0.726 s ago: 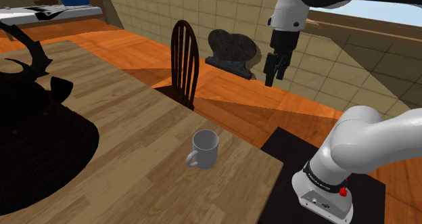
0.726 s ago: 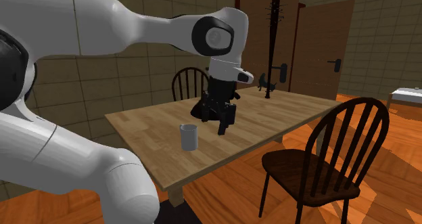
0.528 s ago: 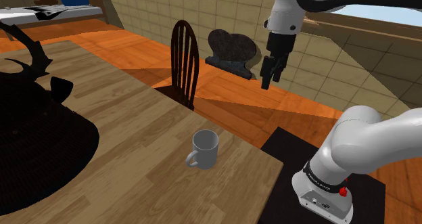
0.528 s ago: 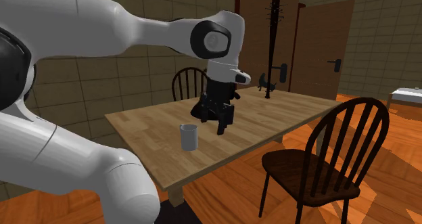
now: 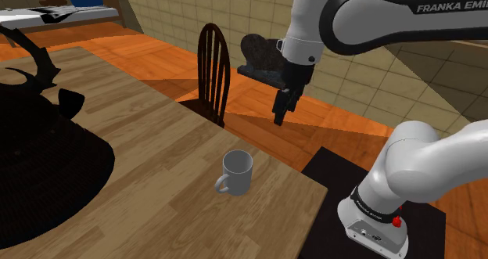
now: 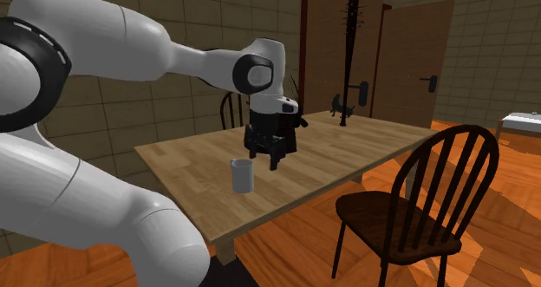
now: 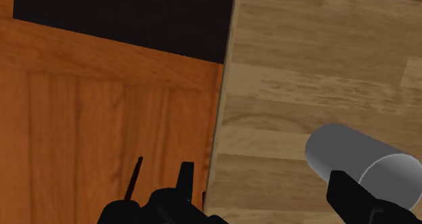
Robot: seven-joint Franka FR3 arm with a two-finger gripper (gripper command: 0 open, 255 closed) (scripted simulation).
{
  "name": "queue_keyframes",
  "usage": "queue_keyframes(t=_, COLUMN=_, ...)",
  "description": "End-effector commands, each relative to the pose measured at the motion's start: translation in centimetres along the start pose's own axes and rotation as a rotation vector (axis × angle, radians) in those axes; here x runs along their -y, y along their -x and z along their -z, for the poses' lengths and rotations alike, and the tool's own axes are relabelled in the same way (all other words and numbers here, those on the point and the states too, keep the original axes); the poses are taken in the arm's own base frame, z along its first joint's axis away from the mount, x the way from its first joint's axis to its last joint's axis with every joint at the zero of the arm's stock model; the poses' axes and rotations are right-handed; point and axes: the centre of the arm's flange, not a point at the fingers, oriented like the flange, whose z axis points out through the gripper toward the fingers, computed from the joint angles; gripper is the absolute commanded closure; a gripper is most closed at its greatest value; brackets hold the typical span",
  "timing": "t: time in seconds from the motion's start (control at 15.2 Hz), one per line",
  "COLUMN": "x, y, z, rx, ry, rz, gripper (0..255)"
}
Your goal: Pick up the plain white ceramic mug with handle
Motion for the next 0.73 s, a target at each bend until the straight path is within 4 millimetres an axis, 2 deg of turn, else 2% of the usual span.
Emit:
queue_keyframes(t=0.0, x=2.2, y=-0.7, z=-1.2, rx=-0.029, ry=0.009, rz=0.034, gripper=0)
queue_keyframes(t=0.59, x=12.4, y=-3.0, z=-6.6, rx=-0.147, ry=0.051, rz=0.187, gripper=0)
queue_keyframes(t=0.66, x=13.0, y=-3.1, z=-6.9, rx=-0.154, ry=0.054, rz=0.196, gripper=0)
